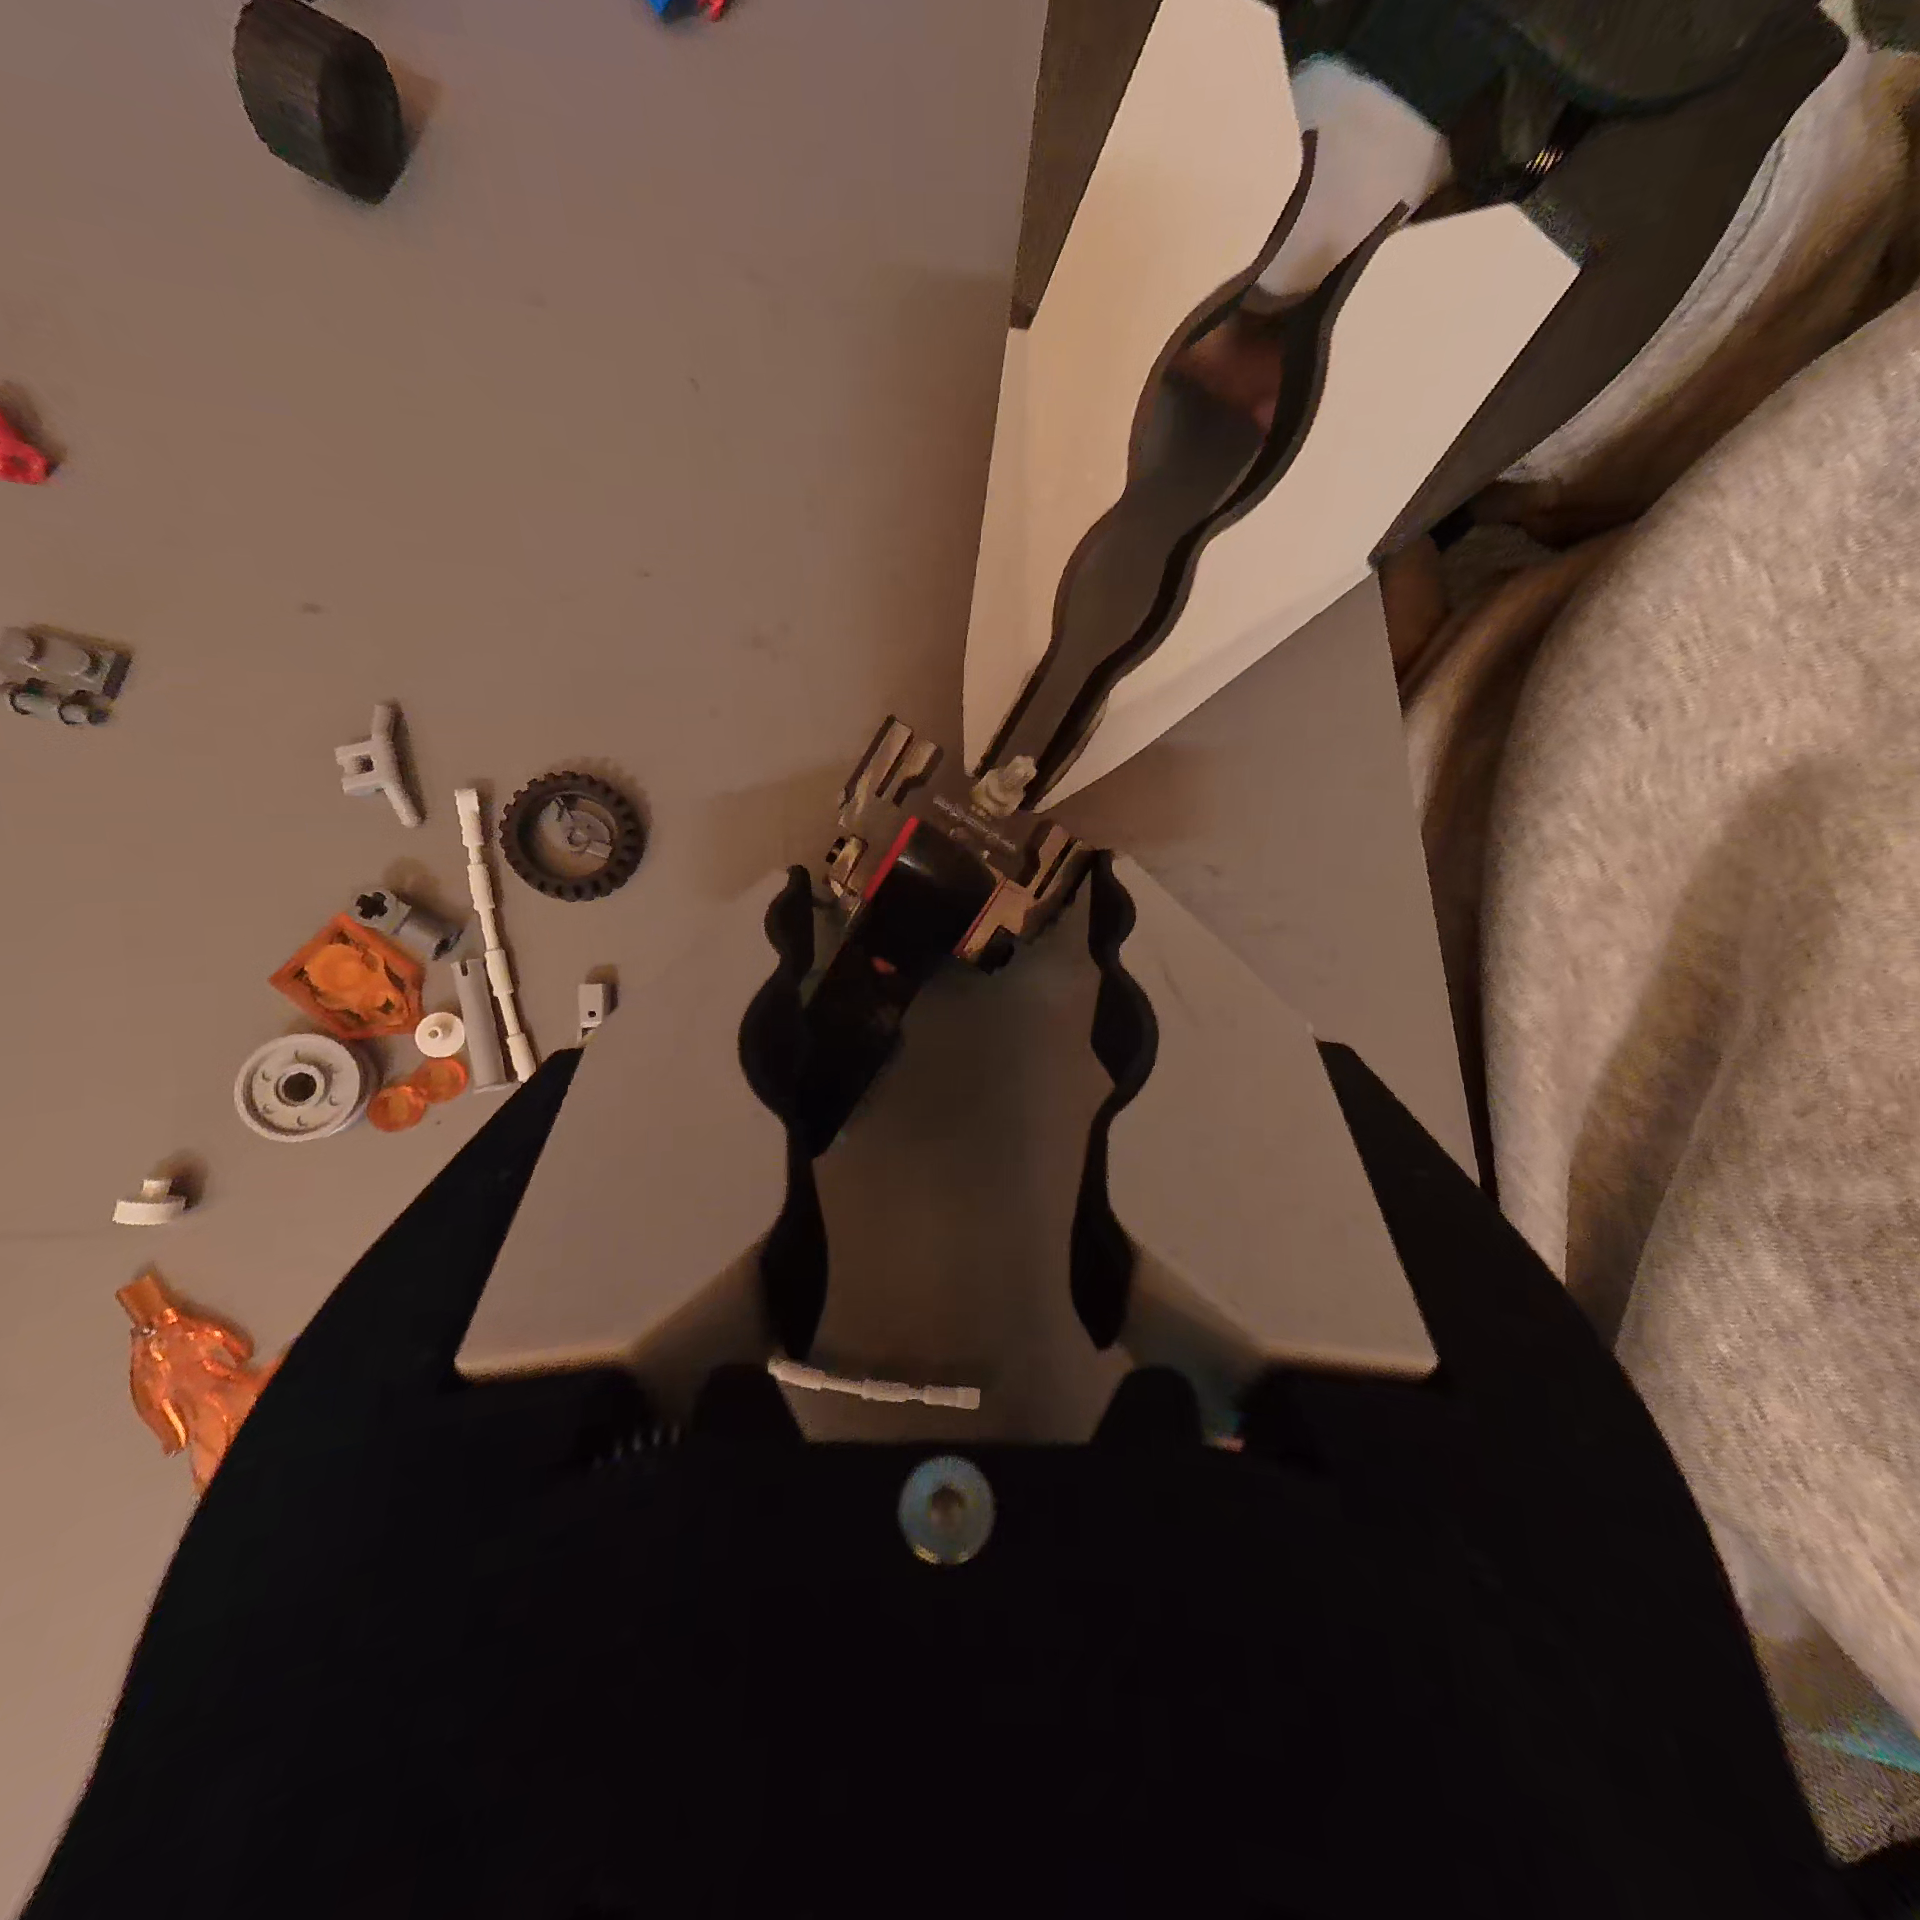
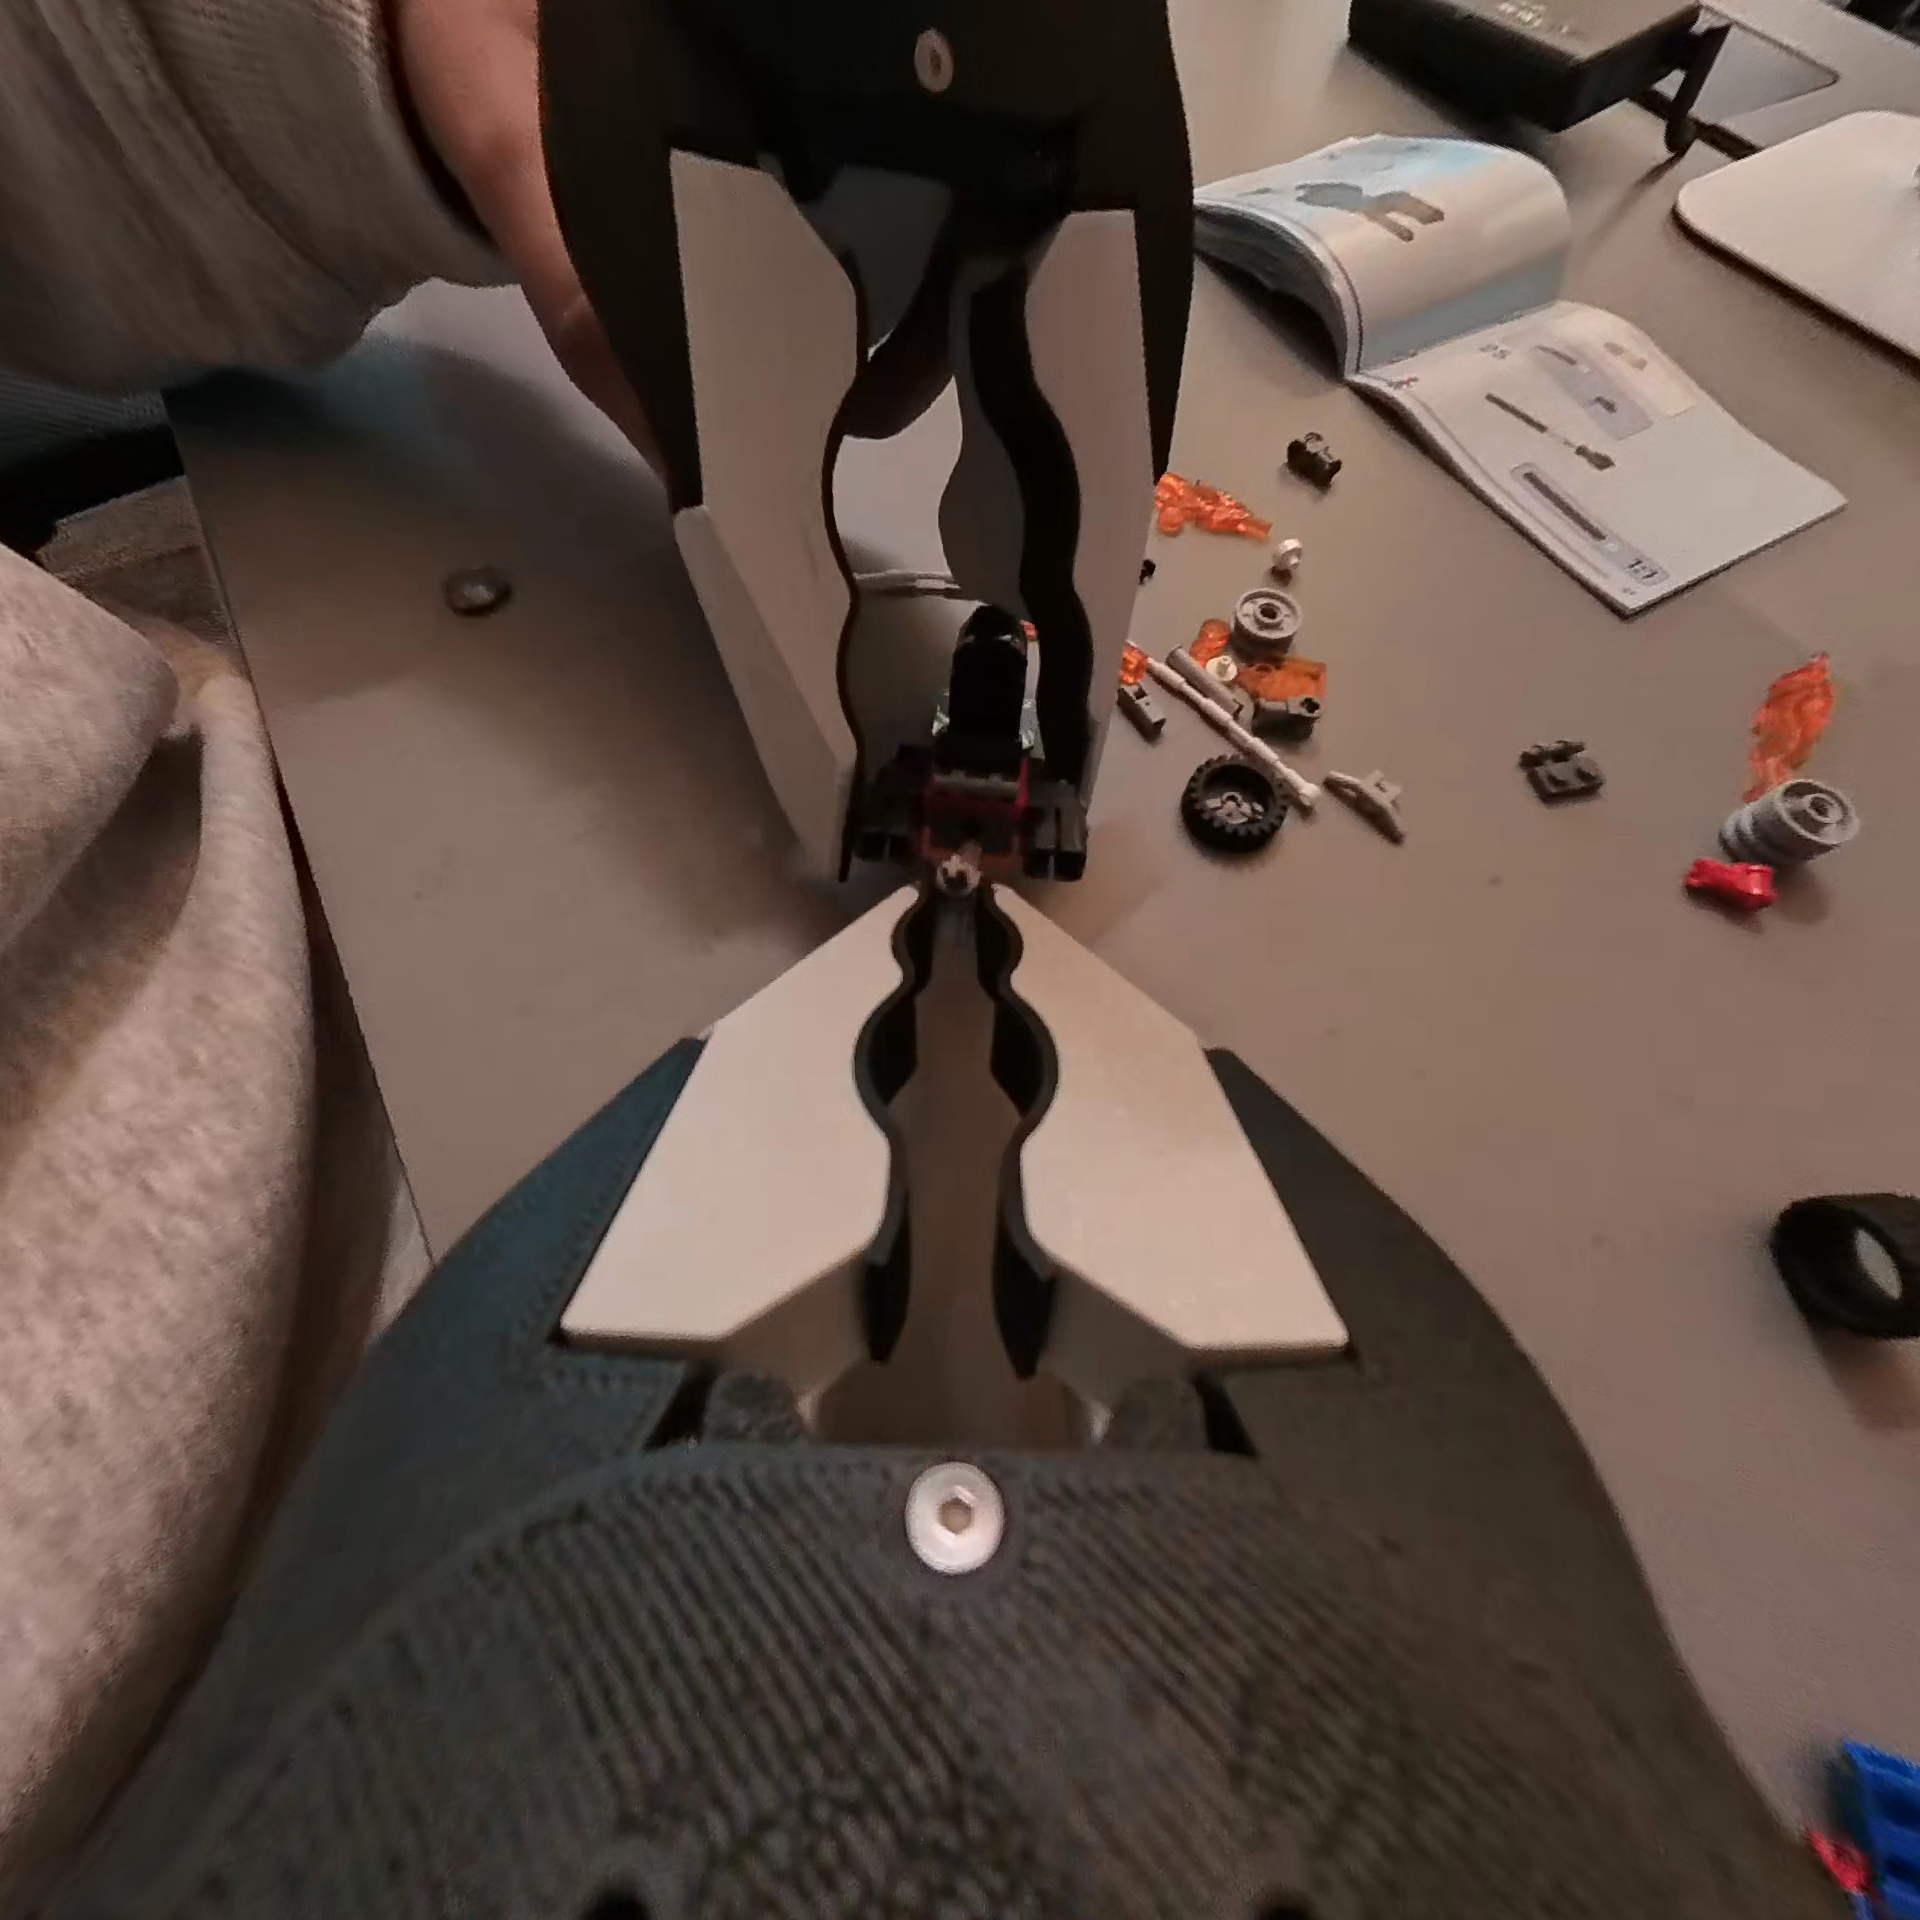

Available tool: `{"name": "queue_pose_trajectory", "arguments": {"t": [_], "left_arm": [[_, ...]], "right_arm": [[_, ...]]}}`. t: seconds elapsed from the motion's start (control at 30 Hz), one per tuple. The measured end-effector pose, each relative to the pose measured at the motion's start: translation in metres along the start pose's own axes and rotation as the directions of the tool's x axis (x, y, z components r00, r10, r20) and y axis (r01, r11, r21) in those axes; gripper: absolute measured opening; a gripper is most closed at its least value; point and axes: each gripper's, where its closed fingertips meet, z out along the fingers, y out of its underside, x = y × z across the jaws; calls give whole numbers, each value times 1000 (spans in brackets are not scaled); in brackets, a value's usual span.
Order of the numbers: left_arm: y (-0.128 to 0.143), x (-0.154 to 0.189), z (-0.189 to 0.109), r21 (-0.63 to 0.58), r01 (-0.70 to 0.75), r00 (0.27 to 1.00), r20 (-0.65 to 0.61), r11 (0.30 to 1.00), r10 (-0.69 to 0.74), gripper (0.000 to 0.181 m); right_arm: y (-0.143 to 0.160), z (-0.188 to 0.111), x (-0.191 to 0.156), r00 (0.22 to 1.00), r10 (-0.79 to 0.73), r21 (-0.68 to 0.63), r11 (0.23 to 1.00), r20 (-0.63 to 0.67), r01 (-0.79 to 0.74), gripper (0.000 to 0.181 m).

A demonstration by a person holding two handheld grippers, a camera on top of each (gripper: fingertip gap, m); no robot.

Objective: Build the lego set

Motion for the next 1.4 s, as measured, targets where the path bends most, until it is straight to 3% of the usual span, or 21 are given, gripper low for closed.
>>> {"name": "queue_pose_trajectory", "arguments": {"t": [0.5, 1.4], "left_arm": [[4, -1, 5, -97, -62, 997, 30, 993, 65, 54], [5, -2, 9, -143, -120, 990, 61, 982, 130, 50]], "right_arm": [[1, 0, -2, 999, 37, -4, 999, 39, -37, 5], [8, 5, 0, 976, 183, -71, 982, 122, -175, 5]]}}
